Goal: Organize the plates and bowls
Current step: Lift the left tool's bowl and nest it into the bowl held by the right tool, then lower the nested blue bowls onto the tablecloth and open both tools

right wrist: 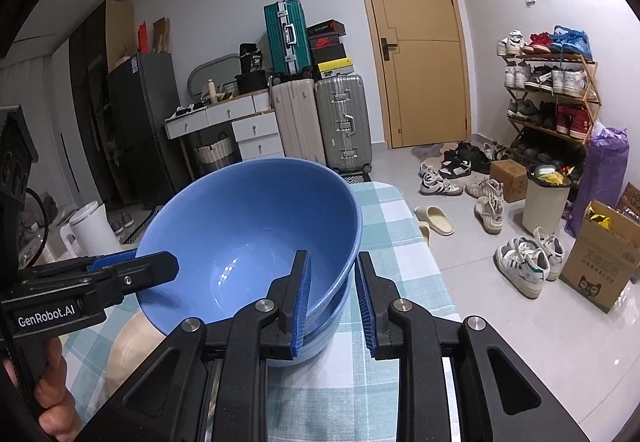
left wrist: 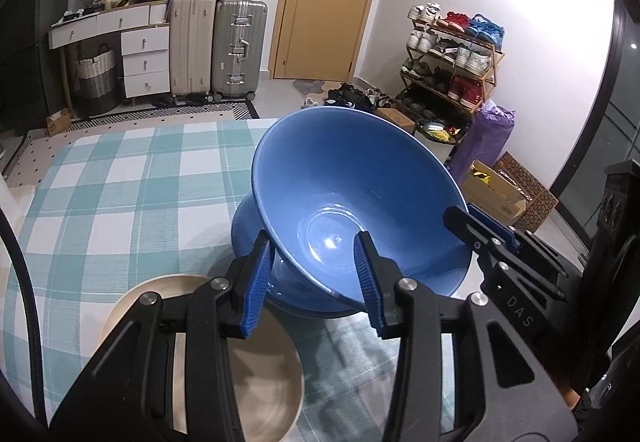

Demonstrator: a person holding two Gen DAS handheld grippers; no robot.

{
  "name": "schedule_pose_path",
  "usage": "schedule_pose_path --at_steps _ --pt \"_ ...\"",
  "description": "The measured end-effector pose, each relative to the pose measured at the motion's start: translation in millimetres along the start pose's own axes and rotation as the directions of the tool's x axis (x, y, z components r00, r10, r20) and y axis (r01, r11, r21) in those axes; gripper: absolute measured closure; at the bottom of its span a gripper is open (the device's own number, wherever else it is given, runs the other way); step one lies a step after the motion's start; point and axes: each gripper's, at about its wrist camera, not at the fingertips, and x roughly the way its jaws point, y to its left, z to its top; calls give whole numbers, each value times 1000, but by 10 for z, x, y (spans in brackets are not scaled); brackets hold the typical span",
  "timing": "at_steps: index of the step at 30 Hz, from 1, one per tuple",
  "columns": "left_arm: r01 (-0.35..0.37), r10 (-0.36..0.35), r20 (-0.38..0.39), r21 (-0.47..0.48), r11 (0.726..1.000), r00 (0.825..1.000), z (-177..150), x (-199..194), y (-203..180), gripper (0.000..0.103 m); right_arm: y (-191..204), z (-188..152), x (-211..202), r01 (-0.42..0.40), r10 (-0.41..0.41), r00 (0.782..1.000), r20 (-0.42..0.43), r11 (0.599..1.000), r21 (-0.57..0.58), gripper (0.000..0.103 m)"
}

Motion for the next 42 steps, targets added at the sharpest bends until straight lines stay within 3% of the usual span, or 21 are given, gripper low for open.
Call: schedule_pose_path --at_steps 42 --pt "-88 89 -112 11 996 990 -200 1160 555 65 95 -268 662 33 -39 992 -118 998 -51 80"
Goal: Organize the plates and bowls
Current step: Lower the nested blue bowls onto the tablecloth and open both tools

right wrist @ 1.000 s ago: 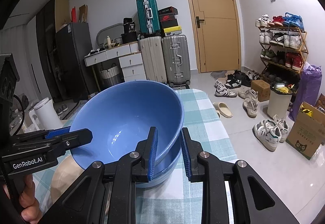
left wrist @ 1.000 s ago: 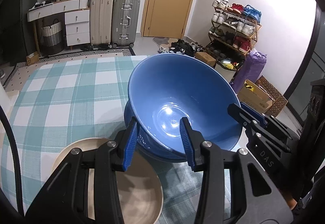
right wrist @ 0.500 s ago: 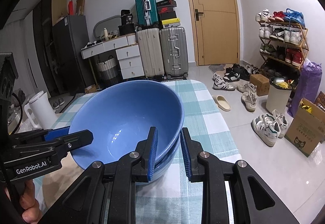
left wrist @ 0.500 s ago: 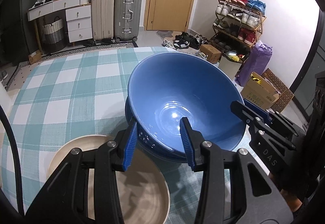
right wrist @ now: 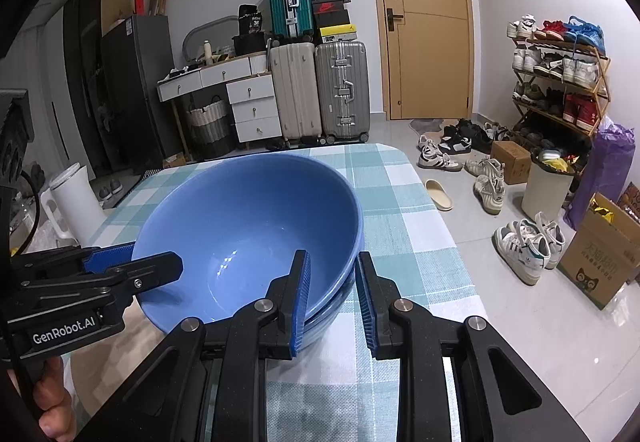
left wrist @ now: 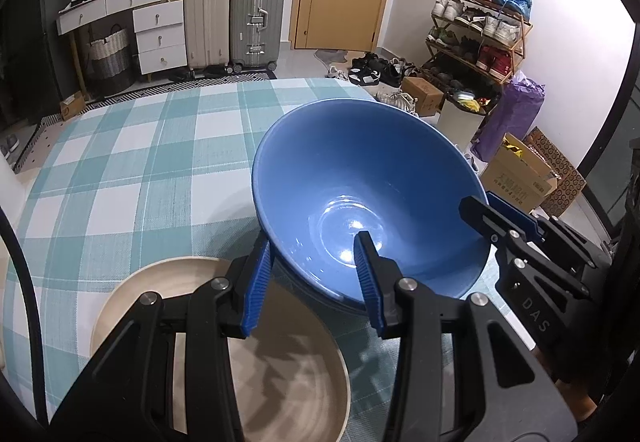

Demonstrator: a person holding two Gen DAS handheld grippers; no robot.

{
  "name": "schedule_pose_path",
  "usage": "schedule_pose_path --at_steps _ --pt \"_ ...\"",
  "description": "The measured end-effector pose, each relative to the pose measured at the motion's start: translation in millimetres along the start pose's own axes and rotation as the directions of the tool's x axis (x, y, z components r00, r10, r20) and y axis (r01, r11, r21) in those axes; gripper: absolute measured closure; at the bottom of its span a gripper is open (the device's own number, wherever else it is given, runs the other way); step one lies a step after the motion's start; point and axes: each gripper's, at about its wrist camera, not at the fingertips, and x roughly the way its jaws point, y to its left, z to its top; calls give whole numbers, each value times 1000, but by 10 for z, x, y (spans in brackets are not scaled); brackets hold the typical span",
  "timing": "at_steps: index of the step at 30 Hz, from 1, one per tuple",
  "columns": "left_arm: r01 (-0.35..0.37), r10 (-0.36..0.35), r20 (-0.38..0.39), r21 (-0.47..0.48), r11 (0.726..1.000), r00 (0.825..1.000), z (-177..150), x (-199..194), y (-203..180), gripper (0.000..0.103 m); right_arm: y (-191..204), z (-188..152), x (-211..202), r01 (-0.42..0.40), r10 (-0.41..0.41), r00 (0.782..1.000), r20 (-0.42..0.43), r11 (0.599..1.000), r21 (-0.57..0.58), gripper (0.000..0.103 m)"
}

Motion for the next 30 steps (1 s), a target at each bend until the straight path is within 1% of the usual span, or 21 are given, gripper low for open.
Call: schedule_pose_path --at_steps 3,9,16,20,21,23,25,26,27,28,29,30 --pt "-3 4 -9 1 1000 1000 5 49 9 65 -3 -12 14 -1 1 1000 -7 1000 4 79" --pt "-19 19 -3 14 1000 1000 1 97 9 65 -2 -23 67 2 -2 1000 -26 1000 6 79" --pt "-14 14 -5 11 1000 1000 -2 76 5 65 -7 -32 70 5 -6 1000 -28 1000 -7 79" --pt "-9 9 -28 15 1000 1000 -2 120 37 64 0 -34 72 -7 7 999 -33 1000 -6 77" --pt "-6 6 -31 13 1000 999 -15 104 32 62 1 -30 70 -16 16 999 -35 1000 -5 74" --pt "3 -3 -34 11 1000 999 -11 106 56 60 6 -25 61 -39 39 998 -41 999 -8 66" --pt "-2 3 -26 21 1000 1000 -12 76 58 51 12 -26 41 -47 47 998 -40 999 -11 49" --pt "-7 8 -19 25 1000 1000 -3 61 67 41 10 -25 34 -51 51 998 -40 999 -10 44" --pt "-13 13 -11 26 1000 1000 -3 25 72 30 2 -18 22 -59 59 997 -44 998 -4 40" --pt "-18 19 0 26 999 1000 -2 -7 85 21 -9 -15 10 -65 65 997 -45 998 2 33" --pt "-21 21 7 25 999 1000 3 -31 94 21 -28 -8 -10 -73 73 996 -41 997 12 28" --pt "-22 22 13 22 1000 1000 15 -55 109 20 -28 -5 -30 -77 77 996 -39 997 15 25"
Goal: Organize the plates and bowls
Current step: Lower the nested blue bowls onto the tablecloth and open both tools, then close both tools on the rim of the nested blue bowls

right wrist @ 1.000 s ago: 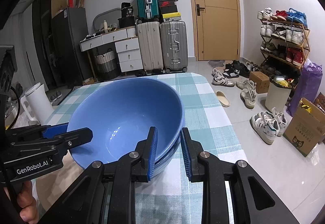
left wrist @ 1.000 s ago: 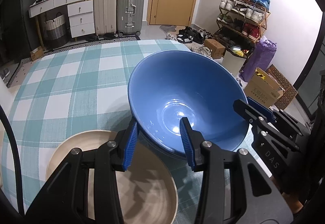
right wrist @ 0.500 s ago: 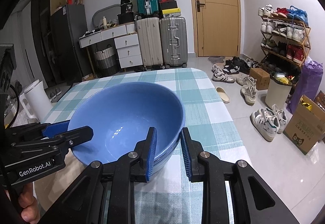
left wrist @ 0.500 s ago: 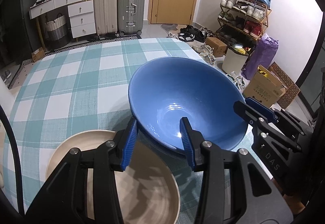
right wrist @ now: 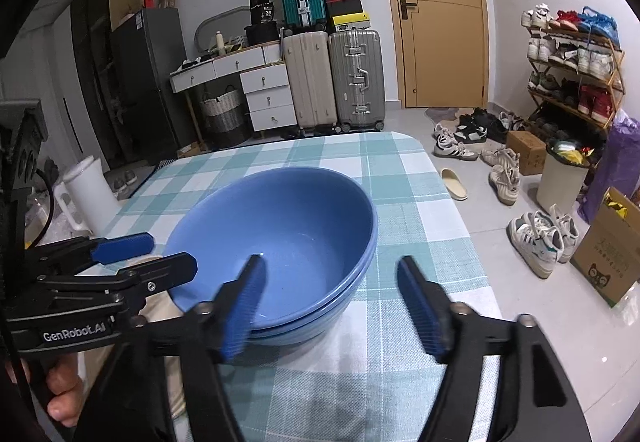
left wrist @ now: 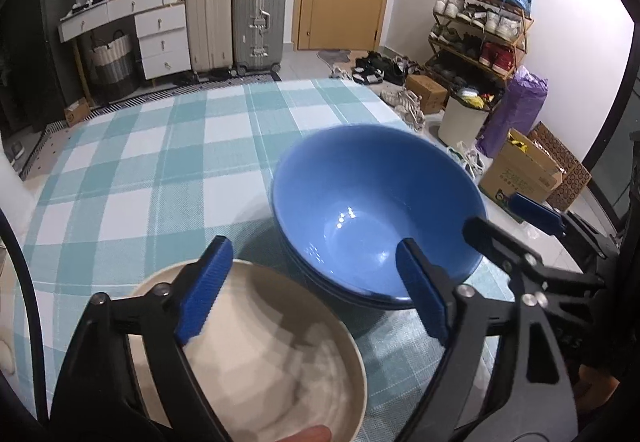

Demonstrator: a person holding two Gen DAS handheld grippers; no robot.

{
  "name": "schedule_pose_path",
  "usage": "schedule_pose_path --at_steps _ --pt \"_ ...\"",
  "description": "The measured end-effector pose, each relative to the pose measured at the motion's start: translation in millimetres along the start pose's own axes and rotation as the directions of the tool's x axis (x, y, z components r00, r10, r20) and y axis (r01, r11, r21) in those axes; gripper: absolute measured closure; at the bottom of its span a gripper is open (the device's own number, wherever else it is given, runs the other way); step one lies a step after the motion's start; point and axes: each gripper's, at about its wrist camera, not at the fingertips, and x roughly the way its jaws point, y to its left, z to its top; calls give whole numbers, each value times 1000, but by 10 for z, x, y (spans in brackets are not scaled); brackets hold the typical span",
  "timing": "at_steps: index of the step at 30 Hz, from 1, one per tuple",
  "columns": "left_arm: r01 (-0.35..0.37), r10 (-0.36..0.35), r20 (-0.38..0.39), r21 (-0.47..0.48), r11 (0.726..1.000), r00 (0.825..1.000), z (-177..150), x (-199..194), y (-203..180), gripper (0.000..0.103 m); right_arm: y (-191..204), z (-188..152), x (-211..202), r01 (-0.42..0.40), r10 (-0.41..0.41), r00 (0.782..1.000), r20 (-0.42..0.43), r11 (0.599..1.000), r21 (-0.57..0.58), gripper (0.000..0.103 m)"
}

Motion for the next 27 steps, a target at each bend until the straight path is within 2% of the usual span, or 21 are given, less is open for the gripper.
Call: schedule_pose_path --at_steps 1,4,7,18,23,27 --pt "3 -3 1 -4 1000 1000 11 -24 19 20 -2 4 -14 -3 3 1000 0 1000 0 18" --pt "8 -7 8 -21 1000 1000 35 -72 75 1 -1 25 -88 8 -8 1000 12 1000 -9 12" --pt "14 -14 31 -24 1000 999 39 -146 127 1 -33 46 -145 15 -15 1000 25 1000 -2 2" --pt "35 -34 35 -10 999 999 72 -82 184 1 -240 119 -168 30 -32 999 34 997 70 2" --pt "20 -19 15 -59 998 1000 90 53 326 1 -315 125 -36 18 -19 1000 10 995 94 2" --pt "40 -40 0 -102 994 999 92 179 438 1 -356 86 56 15 -14 1000 -2 995 103 2"
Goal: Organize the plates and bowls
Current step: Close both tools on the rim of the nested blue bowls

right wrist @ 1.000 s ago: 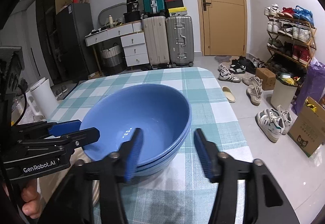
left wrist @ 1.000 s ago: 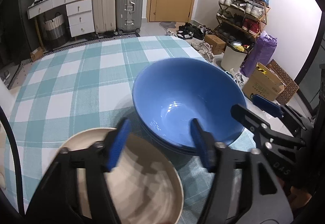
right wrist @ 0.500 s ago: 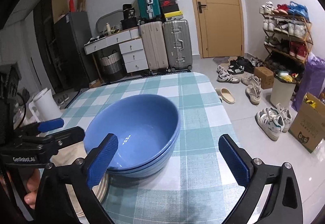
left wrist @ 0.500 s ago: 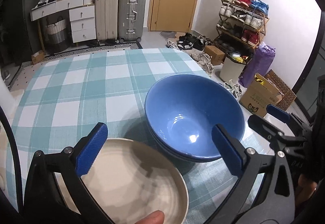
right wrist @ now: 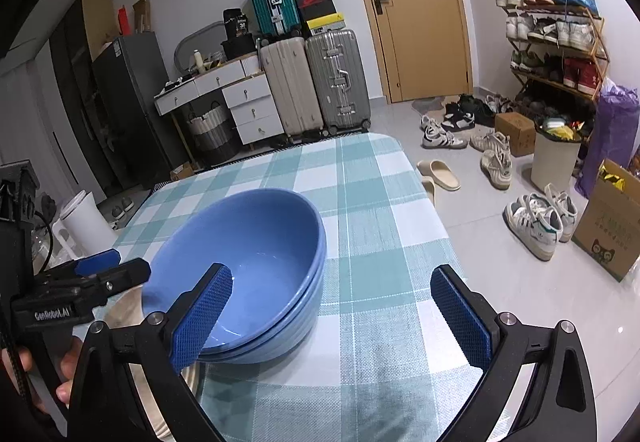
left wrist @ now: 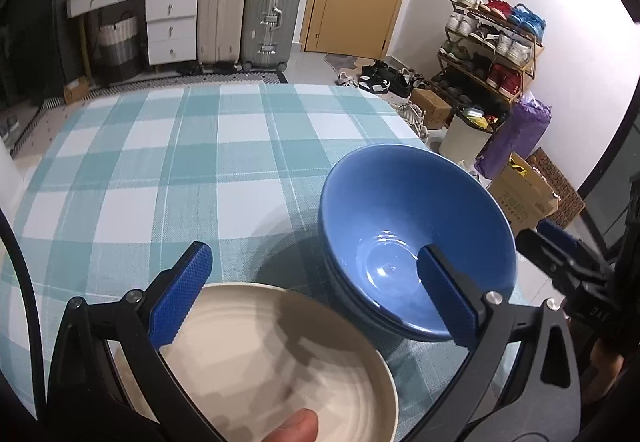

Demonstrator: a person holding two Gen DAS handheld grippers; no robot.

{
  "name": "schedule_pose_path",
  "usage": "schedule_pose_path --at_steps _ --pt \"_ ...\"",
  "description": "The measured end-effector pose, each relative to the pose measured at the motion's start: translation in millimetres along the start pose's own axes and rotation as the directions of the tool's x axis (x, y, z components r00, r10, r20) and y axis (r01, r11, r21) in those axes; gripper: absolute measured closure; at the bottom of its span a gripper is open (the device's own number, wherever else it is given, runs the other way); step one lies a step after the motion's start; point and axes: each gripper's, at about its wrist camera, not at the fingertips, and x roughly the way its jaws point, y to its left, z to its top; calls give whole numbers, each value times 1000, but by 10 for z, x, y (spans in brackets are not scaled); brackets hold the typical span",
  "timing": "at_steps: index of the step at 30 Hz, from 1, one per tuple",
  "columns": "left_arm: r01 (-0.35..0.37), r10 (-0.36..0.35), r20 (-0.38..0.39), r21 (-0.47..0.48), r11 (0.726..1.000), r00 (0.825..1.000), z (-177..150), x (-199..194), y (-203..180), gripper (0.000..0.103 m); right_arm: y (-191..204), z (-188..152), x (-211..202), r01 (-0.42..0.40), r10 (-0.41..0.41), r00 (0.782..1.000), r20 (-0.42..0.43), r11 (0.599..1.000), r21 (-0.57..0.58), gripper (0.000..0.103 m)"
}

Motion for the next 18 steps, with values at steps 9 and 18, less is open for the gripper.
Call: schedule_pose_path --at_steps 9,18 --pt "1 -1 -3 -18 1000 1000 -22 163 68 1 -4 -102 206 -42 42 999 2 999 14 2" --pt "2 -4 -58 -36 999 998 -16 371 88 1 -15 -162 308 -102 102 995 -7 993 53 3"
